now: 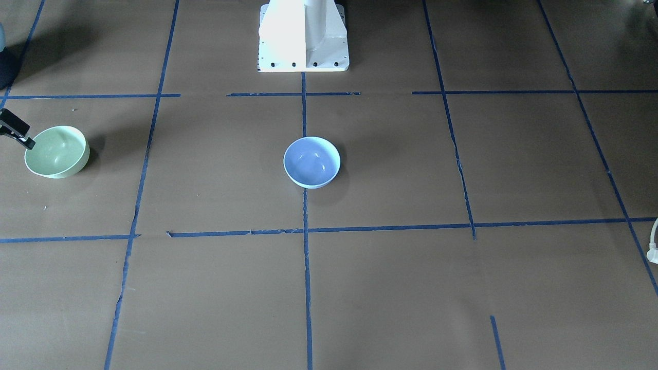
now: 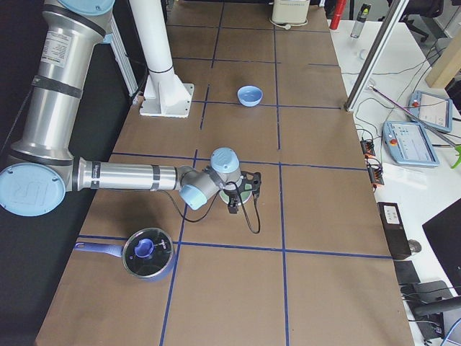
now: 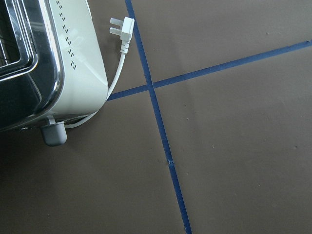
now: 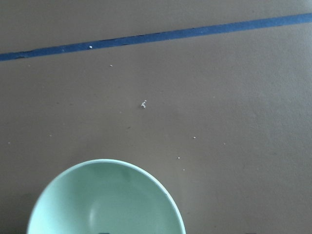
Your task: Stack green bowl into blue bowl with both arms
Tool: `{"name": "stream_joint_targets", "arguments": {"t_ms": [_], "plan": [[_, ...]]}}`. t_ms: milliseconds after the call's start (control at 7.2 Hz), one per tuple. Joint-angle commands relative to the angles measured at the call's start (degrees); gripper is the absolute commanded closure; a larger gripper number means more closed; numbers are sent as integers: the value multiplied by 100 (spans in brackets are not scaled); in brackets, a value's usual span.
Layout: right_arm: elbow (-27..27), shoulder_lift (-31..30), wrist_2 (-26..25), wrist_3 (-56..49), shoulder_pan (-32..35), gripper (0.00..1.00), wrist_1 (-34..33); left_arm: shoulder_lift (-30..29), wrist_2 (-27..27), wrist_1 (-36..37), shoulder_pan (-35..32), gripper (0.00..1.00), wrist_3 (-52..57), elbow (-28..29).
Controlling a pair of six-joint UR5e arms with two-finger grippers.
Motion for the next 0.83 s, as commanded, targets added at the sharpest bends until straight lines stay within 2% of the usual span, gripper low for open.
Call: {"name": "stream_joint_targets", "arguments": {"t_ms": [0,139,278,417,556,694], "plan": [[-471,33,-31,194,-226,22,561,109,-8,-47,-4,0,18,-43],[-471,33,-31,230,-306,42,570,127,-8,-56,-4,0,27,-70],[-471,59,-31,230,-350,70,570,136,-8,-65,-4,0,27,-26],[-454,68,-23,239,-394,88,570,127,-8,-73,-4,0,27,-17],[-401,103,4,248,-395,100,570,127,-8,-73,-4,0,27,-26],[-314,164,39,378,-395,100,562,127,-8,-65,-4,0,18,-26]]}}
